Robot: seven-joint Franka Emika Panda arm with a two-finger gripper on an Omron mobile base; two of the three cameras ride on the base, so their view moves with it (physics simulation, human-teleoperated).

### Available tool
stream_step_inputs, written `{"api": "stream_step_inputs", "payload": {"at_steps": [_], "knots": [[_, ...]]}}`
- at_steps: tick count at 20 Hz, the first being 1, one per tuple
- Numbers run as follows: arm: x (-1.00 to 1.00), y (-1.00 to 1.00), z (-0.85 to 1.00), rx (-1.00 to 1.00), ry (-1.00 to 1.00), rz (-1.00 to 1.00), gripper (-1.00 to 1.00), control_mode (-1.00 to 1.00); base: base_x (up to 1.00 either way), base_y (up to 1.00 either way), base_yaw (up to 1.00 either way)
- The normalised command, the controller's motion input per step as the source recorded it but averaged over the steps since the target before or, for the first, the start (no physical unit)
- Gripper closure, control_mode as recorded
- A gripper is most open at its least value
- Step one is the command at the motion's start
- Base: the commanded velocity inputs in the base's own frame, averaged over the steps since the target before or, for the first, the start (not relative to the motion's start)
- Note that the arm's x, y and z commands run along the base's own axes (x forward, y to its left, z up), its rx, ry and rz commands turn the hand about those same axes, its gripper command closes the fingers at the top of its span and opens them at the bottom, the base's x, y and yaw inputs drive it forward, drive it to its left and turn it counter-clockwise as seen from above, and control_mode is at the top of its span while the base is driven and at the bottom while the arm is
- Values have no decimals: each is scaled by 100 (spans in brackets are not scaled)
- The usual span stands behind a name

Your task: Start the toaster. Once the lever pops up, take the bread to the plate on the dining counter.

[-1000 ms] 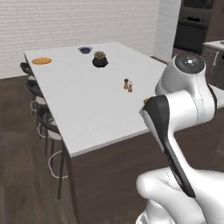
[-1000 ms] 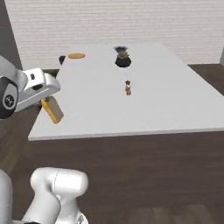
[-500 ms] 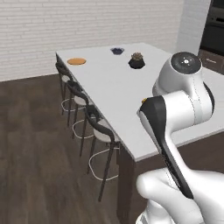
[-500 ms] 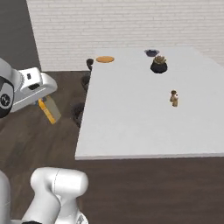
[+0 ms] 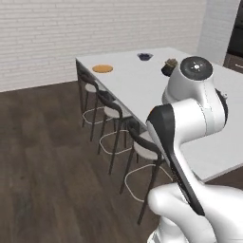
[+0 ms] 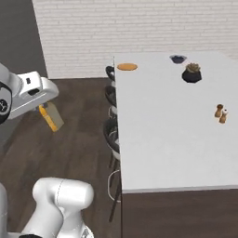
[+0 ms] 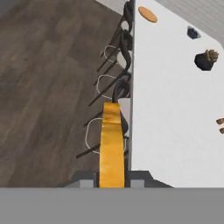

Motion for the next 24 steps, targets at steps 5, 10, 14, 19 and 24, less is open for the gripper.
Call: {"api": "stream_step_inputs", "payload": {"at_steps": [5, 10, 14, 19, 24], "knots": [[0, 0, 0, 0, 0, 0, 100, 100, 100, 100, -16], [0, 0, 0, 0, 0, 0, 100, 100, 93, 100, -27], [0, 0, 0, 0, 0, 0, 100, 100, 56, 100, -29], [0, 0, 0, 0, 0, 0, 100, 100, 96, 100, -31], [0, 0, 0, 0, 0, 0, 100, 100, 100, 100, -37]]}}
